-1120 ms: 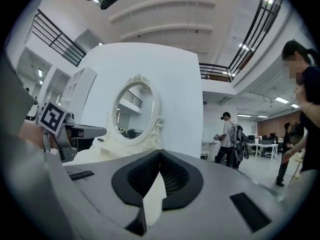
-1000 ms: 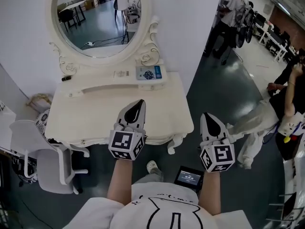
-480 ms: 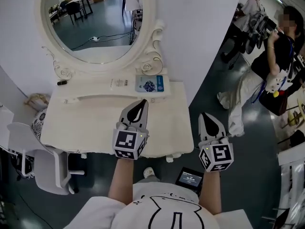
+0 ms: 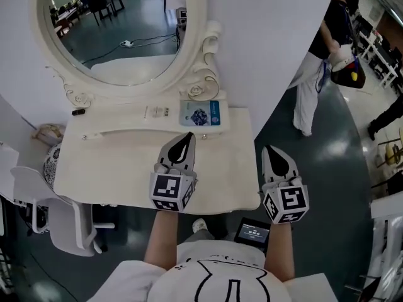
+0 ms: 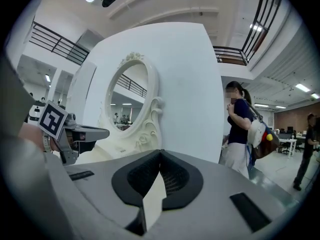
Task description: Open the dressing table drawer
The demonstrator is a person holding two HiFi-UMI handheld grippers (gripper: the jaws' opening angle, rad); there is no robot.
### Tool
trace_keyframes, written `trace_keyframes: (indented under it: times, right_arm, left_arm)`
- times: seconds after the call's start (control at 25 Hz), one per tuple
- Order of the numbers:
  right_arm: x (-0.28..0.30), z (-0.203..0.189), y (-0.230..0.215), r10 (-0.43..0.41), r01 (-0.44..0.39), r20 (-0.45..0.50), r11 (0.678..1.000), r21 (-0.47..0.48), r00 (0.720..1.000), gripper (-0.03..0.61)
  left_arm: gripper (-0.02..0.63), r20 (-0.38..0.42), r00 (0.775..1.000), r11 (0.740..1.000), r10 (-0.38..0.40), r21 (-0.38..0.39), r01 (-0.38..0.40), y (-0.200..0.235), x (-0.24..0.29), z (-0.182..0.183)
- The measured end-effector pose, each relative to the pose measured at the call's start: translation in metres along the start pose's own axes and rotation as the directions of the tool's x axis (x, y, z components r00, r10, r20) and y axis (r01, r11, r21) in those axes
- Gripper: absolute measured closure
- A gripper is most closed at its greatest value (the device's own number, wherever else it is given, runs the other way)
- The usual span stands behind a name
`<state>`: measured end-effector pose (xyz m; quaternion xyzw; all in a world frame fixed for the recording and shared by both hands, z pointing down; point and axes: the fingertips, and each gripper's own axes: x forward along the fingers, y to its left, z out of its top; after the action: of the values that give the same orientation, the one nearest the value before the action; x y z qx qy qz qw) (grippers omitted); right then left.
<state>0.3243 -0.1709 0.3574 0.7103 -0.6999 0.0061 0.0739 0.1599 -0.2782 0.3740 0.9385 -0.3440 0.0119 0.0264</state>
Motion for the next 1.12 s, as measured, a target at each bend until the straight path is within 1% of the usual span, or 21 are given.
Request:
trace_keyframes:
  times: [0.24, 0.44, 0.72, 0.96, 1.12]
  right_arm:
    - [0.027, -0.006, -0.001, 0.055, -0.056, -0.024, 0.998, -0.017, 0.998, 0.565]
    - [0.054, -0.013, -0.01, 0.133, -0.134, -0.044, 0.991, -0.027, 0.99, 0.565]
    - [0.088, -0.02, -0.043, 0.198, -0.197, -0.035, 0.98, 0.023, 0.98, 0.565]
    - [0.111, -0.021, -0.058, 0.265, -0.264, -0.014, 0.963, 0.048, 0.964, 0.565]
    - [0.125, -0.027, -0.064, 0.31, -0.308, -0.015, 0.949, 0.061, 0.951, 0.565]
  left_arm:
    - [0.601, -0.034, 0.999, 0.999, 0.037, -0.023, -0.037, 0.005, 0.009, -0.016]
    - [0.601, -0.04, 0.992, 0.991, 0.122, -0.043, -0.123, 0.015, 0.019, -0.021]
    - [0.601, -0.062, 0.972, 0.973, 0.227, -0.031, -0.229, 0.021, 0.036, -0.023]
    - [0.601, -0.08, 0.952, 0.954, 0.297, -0.015, -0.299, 0.022, 0.044, -0.026]
    - [0.601, -0.095, 0.938, 0.939, 0.334, -0.048, -0.34, 0.02, 0.05, -0.035]
